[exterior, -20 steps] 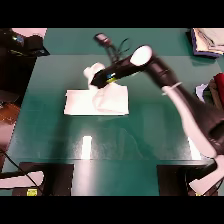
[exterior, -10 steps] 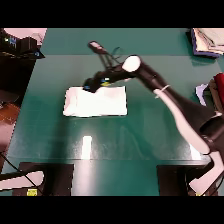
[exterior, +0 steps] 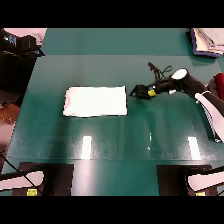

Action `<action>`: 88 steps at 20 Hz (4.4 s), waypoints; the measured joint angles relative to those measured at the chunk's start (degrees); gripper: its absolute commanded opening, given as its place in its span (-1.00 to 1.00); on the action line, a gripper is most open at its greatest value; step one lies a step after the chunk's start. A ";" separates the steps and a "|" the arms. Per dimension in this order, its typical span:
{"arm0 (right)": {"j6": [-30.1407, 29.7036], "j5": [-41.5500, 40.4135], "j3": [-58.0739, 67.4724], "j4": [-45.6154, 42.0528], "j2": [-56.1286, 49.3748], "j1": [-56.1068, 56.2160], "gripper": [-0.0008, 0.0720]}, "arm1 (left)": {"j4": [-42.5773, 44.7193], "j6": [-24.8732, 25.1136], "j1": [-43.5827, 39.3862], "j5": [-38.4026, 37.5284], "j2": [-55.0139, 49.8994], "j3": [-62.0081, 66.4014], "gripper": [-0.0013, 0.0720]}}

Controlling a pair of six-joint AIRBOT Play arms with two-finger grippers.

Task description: Fold the shirts.

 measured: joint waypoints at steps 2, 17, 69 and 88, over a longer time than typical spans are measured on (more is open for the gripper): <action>0.39 -1.05 -1.20 1.95 -1.49 -0.07 0.83 | -0.02 0.00 -0.07 0.35 -0.09 0.00 -0.90; 0.55 -6.27 13.11 12.87 -12.72 12.68 -0.94 | -1.29 0.00 -0.07 -0.02 -0.17 0.00 -0.90; 14.95 25.73 21.62 -39.80 24.04 -70.82 0.63 | -4.00 1.27 -20.09 9.07 -0.31 0.00 -0.90; 16.39 19.56 16.41 -24.00 31.78 -40.28 -0.94 | -4.15 1.46 -20.09 9.05 -0.31 0.00 -0.90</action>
